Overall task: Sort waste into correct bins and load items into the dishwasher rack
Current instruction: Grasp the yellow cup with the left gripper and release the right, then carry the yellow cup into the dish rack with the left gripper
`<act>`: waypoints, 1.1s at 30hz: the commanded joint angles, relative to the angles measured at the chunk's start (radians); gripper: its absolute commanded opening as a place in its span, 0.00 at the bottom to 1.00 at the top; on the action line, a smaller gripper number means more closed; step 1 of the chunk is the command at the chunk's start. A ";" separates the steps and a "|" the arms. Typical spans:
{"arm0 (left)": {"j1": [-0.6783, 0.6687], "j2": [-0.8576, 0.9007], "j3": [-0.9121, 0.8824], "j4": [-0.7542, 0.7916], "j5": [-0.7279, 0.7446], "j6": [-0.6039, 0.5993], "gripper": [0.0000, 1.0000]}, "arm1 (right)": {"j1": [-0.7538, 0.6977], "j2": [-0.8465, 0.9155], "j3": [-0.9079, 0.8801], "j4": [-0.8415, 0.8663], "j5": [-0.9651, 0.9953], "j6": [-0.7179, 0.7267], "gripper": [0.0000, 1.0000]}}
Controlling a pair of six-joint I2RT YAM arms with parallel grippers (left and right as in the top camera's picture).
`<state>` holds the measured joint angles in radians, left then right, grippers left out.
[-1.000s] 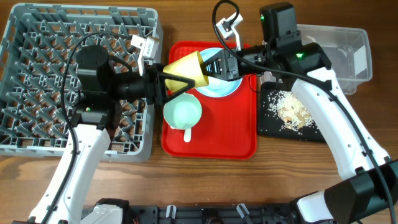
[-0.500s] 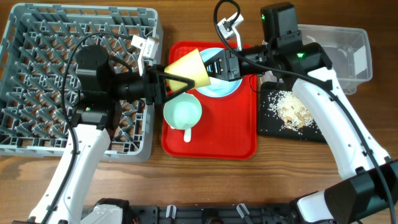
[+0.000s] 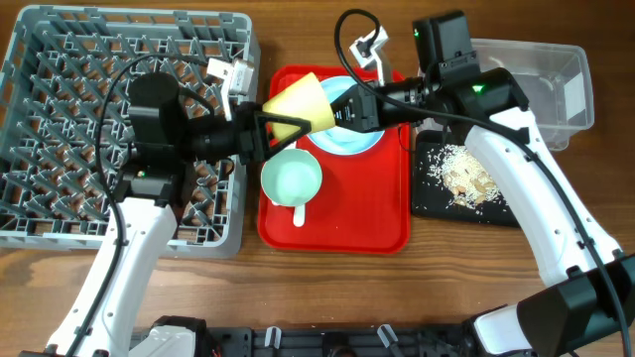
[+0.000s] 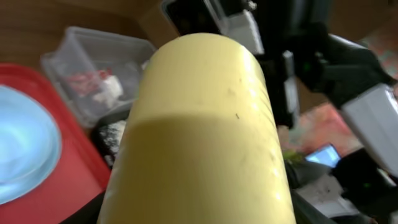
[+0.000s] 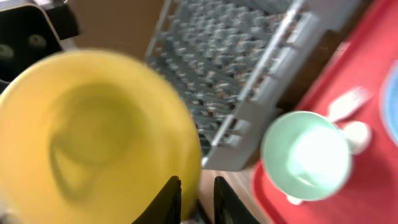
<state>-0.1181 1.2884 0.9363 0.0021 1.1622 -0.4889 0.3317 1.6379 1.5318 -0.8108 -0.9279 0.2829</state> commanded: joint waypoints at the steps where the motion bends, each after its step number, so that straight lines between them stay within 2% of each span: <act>1: 0.058 0.000 0.015 -0.080 -0.151 0.151 0.43 | -0.037 0.010 0.004 -0.026 0.148 -0.020 0.19; 8: 0.169 -0.063 0.016 -0.311 -0.392 0.239 0.39 | -0.097 0.003 0.005 -0.147 0.377 -0.076 0.19; 11: 0.224 -0.121 0.034 -0.474 -0.585 0.247 0.39 | -0.107 -0.010 0.005 -0.192 0.454 -0.101 0.18; 15: 0.303 -0.183 0.077 -0.741 -0.860 0.243 0.26 | -0.111 -0.049 0.005 -0.243 0.609 -0.109 0.18; 19: 0.390 -0.200 0.085 -0.916 -1.047 0.242 0.25 | -0.111 -0.096 0.005 -0.267 0.703 -0.126 0.18; 26: 0.490 -0.121 0.085 -0.987 -1.093 0.243 0.24 | -0.111 -0.116 0.005 -0.290 0.726 -0.125 0.17; 33: 0.491 0.018 0.085 -0.983 -1.092 0.242 0.26 | -0.111 -0.116 0.005 -0.301 0.726 -0.123 0.17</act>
<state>0.3679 1.2434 1.0039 -0.9844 0.0929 -0.2649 0.2241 1.5314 1.5318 -1.1084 -0.2249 0.1764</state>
